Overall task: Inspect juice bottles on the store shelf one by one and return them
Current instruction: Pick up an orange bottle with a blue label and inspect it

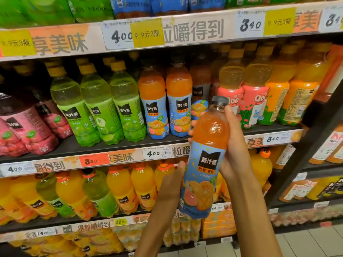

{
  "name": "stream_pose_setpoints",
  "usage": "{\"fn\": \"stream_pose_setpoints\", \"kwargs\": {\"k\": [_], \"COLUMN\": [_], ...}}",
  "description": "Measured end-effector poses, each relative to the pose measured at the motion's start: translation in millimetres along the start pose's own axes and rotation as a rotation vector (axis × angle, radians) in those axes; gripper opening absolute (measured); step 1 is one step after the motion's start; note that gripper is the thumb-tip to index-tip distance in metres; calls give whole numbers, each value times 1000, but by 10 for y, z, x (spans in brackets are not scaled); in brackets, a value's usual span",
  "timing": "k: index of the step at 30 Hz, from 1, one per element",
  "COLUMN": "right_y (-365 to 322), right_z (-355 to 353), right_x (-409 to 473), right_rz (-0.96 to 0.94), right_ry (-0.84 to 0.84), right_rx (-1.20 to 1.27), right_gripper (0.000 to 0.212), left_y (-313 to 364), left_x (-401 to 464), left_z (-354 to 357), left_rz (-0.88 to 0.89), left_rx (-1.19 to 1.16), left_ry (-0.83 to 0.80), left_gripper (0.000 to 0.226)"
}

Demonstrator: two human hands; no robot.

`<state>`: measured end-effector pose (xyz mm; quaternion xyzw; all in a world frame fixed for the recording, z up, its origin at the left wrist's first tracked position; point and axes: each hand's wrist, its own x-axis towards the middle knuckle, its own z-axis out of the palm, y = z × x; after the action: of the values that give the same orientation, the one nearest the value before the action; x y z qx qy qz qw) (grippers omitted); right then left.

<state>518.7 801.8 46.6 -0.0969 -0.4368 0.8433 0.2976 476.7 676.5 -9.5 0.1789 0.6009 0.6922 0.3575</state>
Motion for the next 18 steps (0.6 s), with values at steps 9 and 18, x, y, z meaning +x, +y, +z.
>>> {"fn": "stream_pose_setpoints", "kwargs": {"k": [9,18], "right_y": [-7,2], "right_z": [10,-5], "right_x": [42,33], "right_rz": [10,81], "right_ry": [51,-91], "right_rx": [-168,-20], "right_gripper": [42,61], "left_y": [-38,155], "left_x": [13,-222], "left_z": [147,43], "left_rz": [350,-4], "left_rx": [338,-17], "left_ry": [182,-115], "left_gripper": [47,48]}}
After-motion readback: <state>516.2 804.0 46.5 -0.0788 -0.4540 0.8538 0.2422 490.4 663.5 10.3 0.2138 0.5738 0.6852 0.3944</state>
